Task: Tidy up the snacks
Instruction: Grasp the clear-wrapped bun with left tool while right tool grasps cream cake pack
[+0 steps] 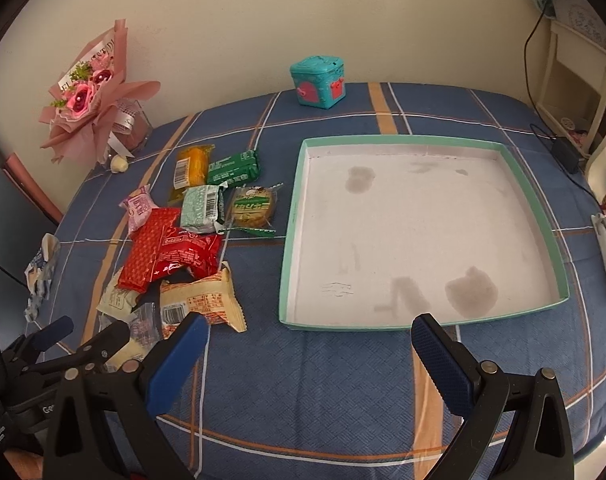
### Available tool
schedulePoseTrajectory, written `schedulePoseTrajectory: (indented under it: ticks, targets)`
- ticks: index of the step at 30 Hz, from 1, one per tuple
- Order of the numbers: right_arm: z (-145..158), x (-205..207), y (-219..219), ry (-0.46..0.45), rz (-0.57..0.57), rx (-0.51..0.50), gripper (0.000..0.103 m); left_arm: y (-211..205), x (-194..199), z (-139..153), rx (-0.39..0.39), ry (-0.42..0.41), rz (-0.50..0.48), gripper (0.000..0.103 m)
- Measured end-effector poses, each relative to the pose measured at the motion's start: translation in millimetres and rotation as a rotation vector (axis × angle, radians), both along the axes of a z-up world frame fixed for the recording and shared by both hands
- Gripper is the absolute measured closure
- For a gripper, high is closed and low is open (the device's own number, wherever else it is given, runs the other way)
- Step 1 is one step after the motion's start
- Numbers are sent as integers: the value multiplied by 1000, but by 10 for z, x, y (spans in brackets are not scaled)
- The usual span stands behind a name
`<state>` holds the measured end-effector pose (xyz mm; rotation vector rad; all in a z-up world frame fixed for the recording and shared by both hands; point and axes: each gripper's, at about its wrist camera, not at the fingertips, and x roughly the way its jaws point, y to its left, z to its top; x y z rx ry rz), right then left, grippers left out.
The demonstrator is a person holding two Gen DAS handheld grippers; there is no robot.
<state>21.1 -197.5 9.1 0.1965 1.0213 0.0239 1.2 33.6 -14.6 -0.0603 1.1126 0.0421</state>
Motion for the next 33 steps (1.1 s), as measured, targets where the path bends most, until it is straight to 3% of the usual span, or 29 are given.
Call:
schedulePoseTrajectory:
  ticks: [3,7,18,22,33]
  targets:
    - [-43,144,94,26,43,56,0,87,6,-64,-28,32,26,1]
    - [-70,272,371,24,129,52,0,130,15,-154,-62,76,36,1]
    - [-486,608,791,172,235,115,3,262,43,-404,-144,184,86,6]
    - [-576,676,912,193,261,95,3,296,67,-480,-156,207,105,14]
    - [-868,857,1108,264,261,21,3,326,180,-632,-166,235,116,14]
